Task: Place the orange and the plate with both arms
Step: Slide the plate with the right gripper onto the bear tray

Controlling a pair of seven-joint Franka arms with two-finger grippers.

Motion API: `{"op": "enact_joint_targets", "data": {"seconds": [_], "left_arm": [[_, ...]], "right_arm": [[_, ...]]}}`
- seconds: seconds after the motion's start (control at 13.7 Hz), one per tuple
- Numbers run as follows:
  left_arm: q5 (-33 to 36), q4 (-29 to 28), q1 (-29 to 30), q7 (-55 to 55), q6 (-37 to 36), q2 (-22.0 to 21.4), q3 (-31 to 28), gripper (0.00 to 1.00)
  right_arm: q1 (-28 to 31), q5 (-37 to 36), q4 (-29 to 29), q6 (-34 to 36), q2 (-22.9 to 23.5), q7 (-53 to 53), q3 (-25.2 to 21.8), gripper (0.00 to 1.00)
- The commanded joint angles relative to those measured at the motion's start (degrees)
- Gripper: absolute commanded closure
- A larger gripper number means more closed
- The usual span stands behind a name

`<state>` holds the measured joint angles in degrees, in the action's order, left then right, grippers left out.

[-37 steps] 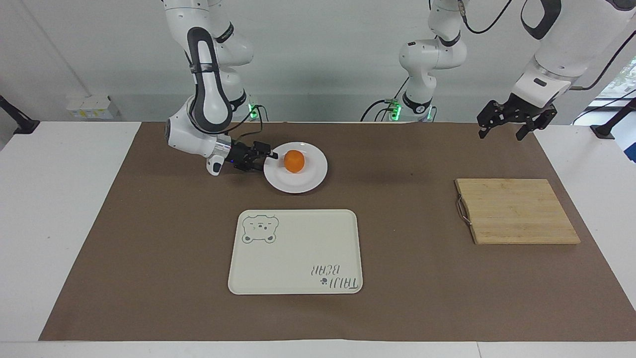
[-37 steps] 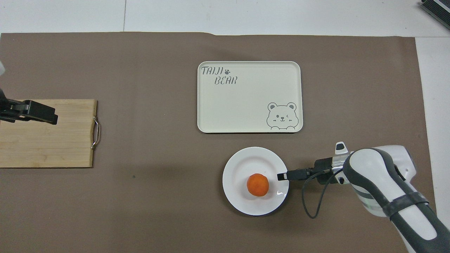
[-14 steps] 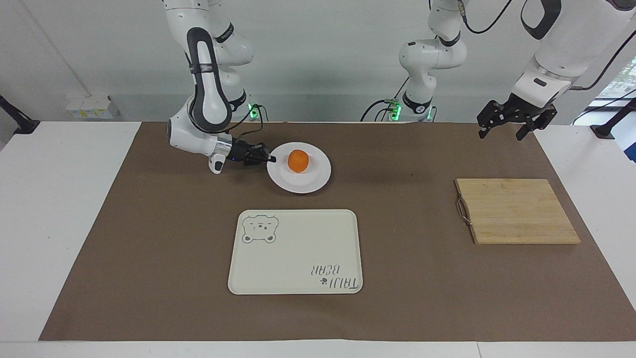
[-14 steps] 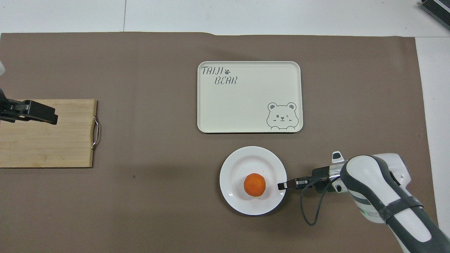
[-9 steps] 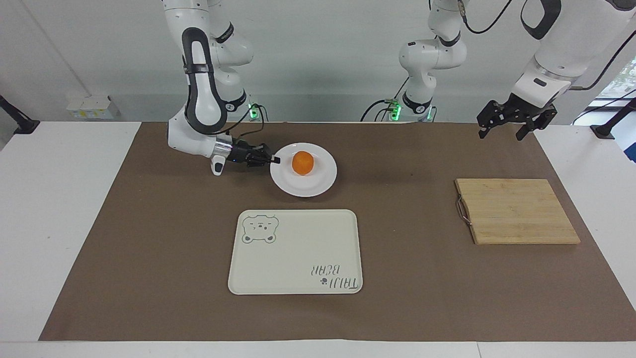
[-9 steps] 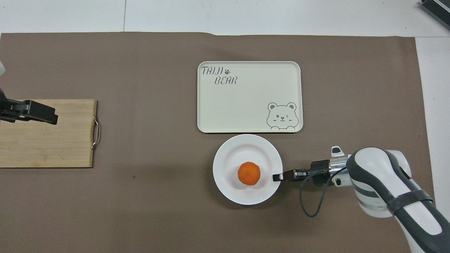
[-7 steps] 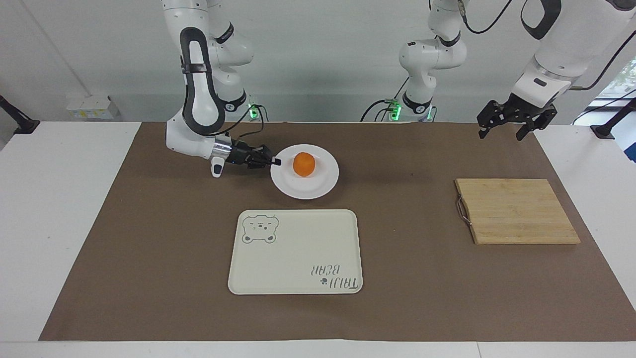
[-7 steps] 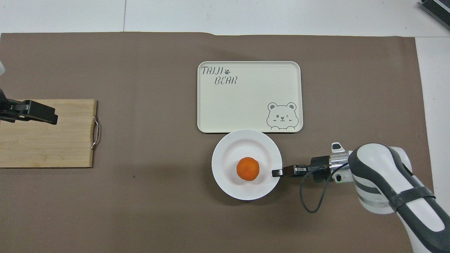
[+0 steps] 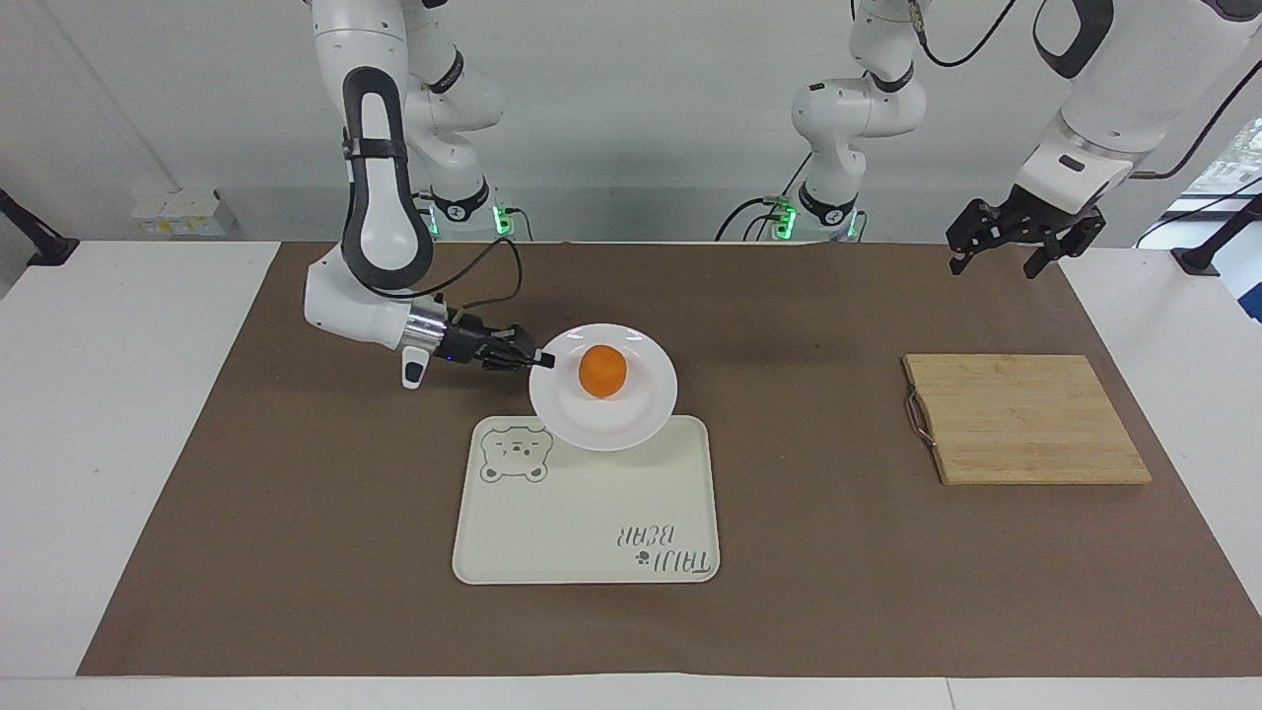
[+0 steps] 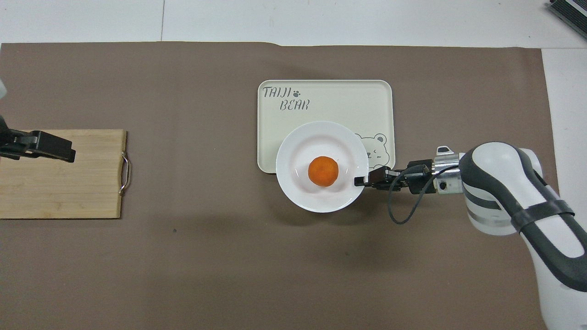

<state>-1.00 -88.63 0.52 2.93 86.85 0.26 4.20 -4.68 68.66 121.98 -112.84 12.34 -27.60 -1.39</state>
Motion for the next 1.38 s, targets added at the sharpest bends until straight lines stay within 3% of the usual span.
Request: {"op": "enact_joint_targets", "data": {"seconds": [0.0, 0.29, 0.51, 1.31], "left_arm": [[0.9, -0.1, 0.4, 0.3, -0.4, -0.4, 0.4, 0.0], [0.9, 0.0, 0.4, 0.3, -0.4, -0.4, 0.4, 0.0], [0.9, 0.0, 0.4, 0.3, -0.4, -0.4, 0.4, 0.0], [0.8, 0.0, 0.4, 0.3, -0.4, -0.4, 0.4, 0.0]], "right_arm": [[0.0, 0.7, -8.0, -0.6, 4.2, 5.3, 0.2, 1.0], [-0.5, 0.7, -18.4, -4.0, 11.3, 10.0, 0.3, 1.0], [-0.5, 0.4, -21.6, -4.2, 14.5, 12.7, 0.4, 1.0], [-0.6, -7.1, -17.0, -3.3, 14.1, 11.6, 0.3, 1.0]]}}
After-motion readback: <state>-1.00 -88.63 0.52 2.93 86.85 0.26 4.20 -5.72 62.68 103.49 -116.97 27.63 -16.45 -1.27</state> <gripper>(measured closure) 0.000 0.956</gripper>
